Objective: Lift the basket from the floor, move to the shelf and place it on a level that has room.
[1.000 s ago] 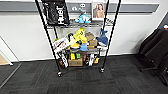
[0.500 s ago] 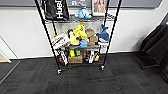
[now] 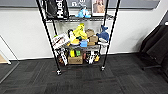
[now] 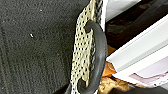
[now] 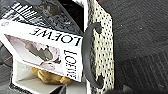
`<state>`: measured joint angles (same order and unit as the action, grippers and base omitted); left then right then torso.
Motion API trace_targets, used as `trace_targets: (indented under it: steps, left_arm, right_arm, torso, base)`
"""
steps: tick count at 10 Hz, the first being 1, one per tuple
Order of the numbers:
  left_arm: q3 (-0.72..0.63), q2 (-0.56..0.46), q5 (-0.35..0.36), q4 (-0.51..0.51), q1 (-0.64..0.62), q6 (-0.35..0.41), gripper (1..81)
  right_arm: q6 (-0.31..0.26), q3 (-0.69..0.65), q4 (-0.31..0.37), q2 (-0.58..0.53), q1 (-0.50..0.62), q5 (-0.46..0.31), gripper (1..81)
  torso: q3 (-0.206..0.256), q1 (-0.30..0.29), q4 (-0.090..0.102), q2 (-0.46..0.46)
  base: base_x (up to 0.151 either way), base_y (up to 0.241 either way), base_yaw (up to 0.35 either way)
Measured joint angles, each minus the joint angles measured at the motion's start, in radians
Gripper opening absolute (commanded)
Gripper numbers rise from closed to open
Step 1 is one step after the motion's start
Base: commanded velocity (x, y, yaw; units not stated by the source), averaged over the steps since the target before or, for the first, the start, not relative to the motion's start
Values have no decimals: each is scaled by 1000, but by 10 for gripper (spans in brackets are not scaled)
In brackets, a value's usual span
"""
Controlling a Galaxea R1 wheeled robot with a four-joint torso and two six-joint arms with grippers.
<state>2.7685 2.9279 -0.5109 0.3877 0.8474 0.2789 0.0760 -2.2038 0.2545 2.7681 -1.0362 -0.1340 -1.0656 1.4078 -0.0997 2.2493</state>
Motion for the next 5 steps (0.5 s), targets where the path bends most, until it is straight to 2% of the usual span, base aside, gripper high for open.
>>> trace_targets:
  steps: [5]
  left_arm:
    - [0,-1,-6,0,-20,-4,811]
  right_arm:
    - [0,-17,30,40,29,-8,811]
  torso:
    - [-9,90,0,145]
  base:
    - [0,0,0]
